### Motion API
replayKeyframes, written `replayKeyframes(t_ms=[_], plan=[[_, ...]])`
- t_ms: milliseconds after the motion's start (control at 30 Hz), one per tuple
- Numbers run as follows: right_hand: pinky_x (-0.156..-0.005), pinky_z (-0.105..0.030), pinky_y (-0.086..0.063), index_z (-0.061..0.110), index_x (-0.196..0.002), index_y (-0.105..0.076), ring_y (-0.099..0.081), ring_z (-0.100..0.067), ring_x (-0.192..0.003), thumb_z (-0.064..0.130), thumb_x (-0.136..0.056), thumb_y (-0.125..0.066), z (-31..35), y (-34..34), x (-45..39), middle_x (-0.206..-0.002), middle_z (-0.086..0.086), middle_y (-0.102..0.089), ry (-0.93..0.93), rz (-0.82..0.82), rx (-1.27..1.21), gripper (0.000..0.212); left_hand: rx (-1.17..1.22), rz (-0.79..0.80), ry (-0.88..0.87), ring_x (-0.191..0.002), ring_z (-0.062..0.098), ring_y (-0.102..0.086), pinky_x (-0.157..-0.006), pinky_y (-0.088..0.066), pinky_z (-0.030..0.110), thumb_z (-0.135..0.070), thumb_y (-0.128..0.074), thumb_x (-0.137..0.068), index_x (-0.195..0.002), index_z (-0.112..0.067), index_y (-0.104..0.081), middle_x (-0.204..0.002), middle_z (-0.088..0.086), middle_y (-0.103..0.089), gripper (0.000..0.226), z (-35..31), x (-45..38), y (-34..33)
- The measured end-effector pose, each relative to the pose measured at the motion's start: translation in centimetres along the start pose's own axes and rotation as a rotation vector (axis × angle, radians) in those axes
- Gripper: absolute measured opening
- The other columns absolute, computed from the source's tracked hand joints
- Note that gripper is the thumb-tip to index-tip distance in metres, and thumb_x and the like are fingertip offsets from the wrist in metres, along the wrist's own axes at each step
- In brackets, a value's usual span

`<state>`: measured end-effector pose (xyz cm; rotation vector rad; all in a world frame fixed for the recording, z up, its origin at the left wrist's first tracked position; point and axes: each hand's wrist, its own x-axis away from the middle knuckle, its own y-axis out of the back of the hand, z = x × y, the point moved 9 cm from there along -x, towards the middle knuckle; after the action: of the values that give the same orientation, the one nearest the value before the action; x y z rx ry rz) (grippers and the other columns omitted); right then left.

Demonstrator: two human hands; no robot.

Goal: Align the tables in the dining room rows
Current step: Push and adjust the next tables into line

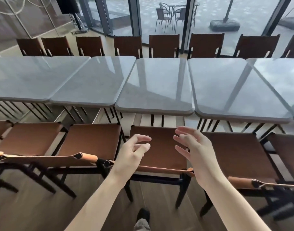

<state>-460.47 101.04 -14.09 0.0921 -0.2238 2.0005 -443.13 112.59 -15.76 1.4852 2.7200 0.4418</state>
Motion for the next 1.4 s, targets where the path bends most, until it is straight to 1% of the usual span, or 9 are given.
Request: replayKeyframes(t_ms=[200, 433, 700, 900, 1033, 1133, 1267, 1333, 1400], plan=[[-0.085, -0.025, -0.059, 0.025, -0.110, -0.071, -0.068, -0.008, -0.109, 0.013, -0.099, -0.057, -1.8, -1.1, -0.8, -0.114, 0.007, -0.071, -0.019, 0.008, 0.024, 0.021, -0.100, 0.022, -0.004, -0.109, -0.011, -0.060, -0.106, -0.046, 0.032, -0.027, -0.061, -0.099, -0.108, -0.038, -0.068, -0.119, -0.027, -0.065, 0.016, 1.6, -1.0, 0.5], [-0.093, -0.033, -0.058, 0.027, -0.111, -0.071, -0.066, -0.008, -0.111, 0.020, -0.102, -0.055, -4.8, -3.8, -4.0, -0.115, 0.007, -0.069, -0.069, 0.009, 0.117, 0.020, -0.257, 0.034, 0.025, -0.113, -0.005, -0.060, -0.093, -0.050, 0.022, -0.024, -0.063, -0.097, -0.105, -0.040, -0.066, -0.127, -0.025, -0.059, 0.017, 4.8, -4.8, 2.8], [-0.099, -0.039, -0.054, 0.033, -0.108, -0.069, -0.064, -0.003, -0.108, 0.026, -0.098, -0.061, -8.6, -7.2, -15.3, -0.110, 0.015, -0.069, -0.111, 0.033, 0.325, 0.015, -0.381, 0.173, 0.087, -0.114, -0.004, -0.054, -0.088, -0.040, 0.011, -0.023, -0.065, -0.094, -0.109, -0.035, -0.063, -0.129, -0.021, -0.053, 0.019, 10.2, -17.4, 3.7], [-0.090, -0.025, -0.042, 0.030, -0.123, -0.058, -0.058, -0.008, -0.113, 0.019, -0.091, -0.070, -12.8, -10.0, -29.6, -0.123, 0.011, -0.059, -0.111, 0.071, 0.644, 0.036, -0.760, 0.213, -0.069, -0.131, 0.009, -0.043, -0.107, -0.036, 0.026, -0.028, -0.067, -0.089, -0.131, -0.029, -0.054, -0.144, -0.013, -0.042, 0.044, 12.9, -34.8, 3.9], [-0.095, -0.024, -0.036, 0.024, -0.138, -0.049, -0.046, -0.013, -0.132, 0.025, -0.091, -0.069, -15.9, -12.1, -38.4, -0.139, 0.008, -0.048, -0.042, 0.122, 0.917, 0.051, -1.032, 0.316, -0.196, -0.143, 0.019, -0.031, -0.118, -0.028, 0.036, -0.033, -0.068, -0.088, -0.144, -0.027, -0.042, -0.159, -0.004, -0.028, 0.062, 16.3, -43.9, 2.1], [-0.116, -0.037, -0.030, 0.025, -0.153, -0.031, -0.021, -0.020, -0.151, 0.043, -0.089, -0.070, -18.6, -12.6, -43.7, -0.167, 0.003, -0.016, 0.000, 0.209, 1.230, 0.077, -1.166, 0.468, -0.312, -0.152, 0.022, -0.016, -0.125, -0.015, 0.037, -0.033, -0.068, -0.087, -0.151, -0.028, -0.033, -0.165, -0.001, -0.018, 0.072, 19.7, -48.1, 0.0], [-0.122, -0.059, 0.001, 0.030, -0.159, 0.008, 0.018, -0.036, -0.154, 0.074, -0.072, -0.068, -21.5, -9.9, -50.9, -0.165, -0.009, 0.025, -0.045, 0.291, 1.661, 0.124, -1.346, 0.569, -0.437, -0.154, 0.033, 0.014, -0.123, 0.011, 0.055, -0.048, -0.071, -0.081, -0.158, -0.039, -0.007, -0.169, -0.002, 0.008, 0.102, 22.5, -53.0, -2.0], [-0.120, -0.063, 0.006, 0.027, -0.159, 0.012, 0.021, -0.042, -0.152, 0.085, -0.060, -0.060, -22.7, -8.6, -53.1, -0.165, -0.012, 0.023, -0.035, 0.358, 1.740, 0.135, -1.400, 0.585, -0.442, -0.152, 0.042, 0.019, -0.116, 0.010, 0.071, -0.057, -0.072, -0.074, -0.157, -0.044, 0.003, -0.168, -0.001, 0.015, 0.113, 23.4, -55.0, -2.5], [-0.121, -0.067, -0.001, 0.018, -0.161, -0.004, 0.009, -0.045, -0.153, 0.088, -0.053, -0.054, -23.6, -8.5, -53.8, -0.167, -0.017, 0.001, 0.070, 0.405, 1.724, 0.138, -1.403, 0.556, -0.475, -0.151, 0.043, 0.019, -0.111, 0.008, 0.076, -0.065, -0.070, -0.069, -0.155, -0.047, 0.007, -0.169, 0.001, 0.014, 0.117, 24.2, -56.1, -2.6]])
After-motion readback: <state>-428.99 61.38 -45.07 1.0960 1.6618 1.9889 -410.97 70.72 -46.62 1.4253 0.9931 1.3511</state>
